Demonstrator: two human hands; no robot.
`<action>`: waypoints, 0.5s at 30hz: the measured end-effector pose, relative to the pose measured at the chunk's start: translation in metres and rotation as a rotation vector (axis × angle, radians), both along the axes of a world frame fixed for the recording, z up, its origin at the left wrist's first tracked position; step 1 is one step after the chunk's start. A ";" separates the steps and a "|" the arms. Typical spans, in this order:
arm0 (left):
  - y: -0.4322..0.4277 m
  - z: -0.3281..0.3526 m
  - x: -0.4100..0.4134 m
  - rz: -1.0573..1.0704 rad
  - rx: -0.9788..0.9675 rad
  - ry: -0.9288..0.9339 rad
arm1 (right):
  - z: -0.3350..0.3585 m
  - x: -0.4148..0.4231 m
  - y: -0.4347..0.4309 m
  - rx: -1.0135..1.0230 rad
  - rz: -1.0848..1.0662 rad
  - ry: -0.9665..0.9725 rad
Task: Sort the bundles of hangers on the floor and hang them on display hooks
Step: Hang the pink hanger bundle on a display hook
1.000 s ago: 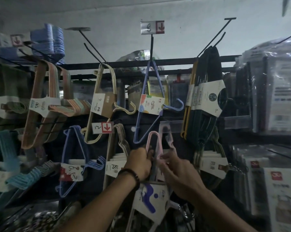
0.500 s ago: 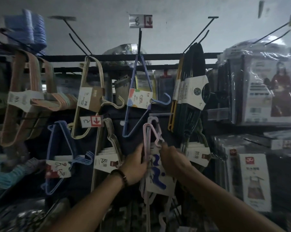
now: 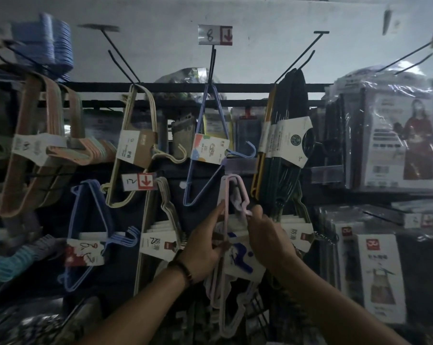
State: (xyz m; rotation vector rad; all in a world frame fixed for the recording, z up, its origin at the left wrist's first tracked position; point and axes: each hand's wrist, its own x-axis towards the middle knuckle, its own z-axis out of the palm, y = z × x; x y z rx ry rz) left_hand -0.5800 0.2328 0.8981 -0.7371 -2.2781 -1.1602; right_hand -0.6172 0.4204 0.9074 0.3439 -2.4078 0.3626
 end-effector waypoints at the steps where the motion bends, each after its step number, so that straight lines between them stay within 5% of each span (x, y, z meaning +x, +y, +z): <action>1: 0.002 0.001 0.000 -0.001 -0.008 -0.003 | -0.001 -0.002 0.000 0.000 0.000 -0.001; 15: 0.018 0.004 -0.046 0.089 -0.193 -0.178 | 0.000 -0.061 -0.015 0.066 -0.084 -0.137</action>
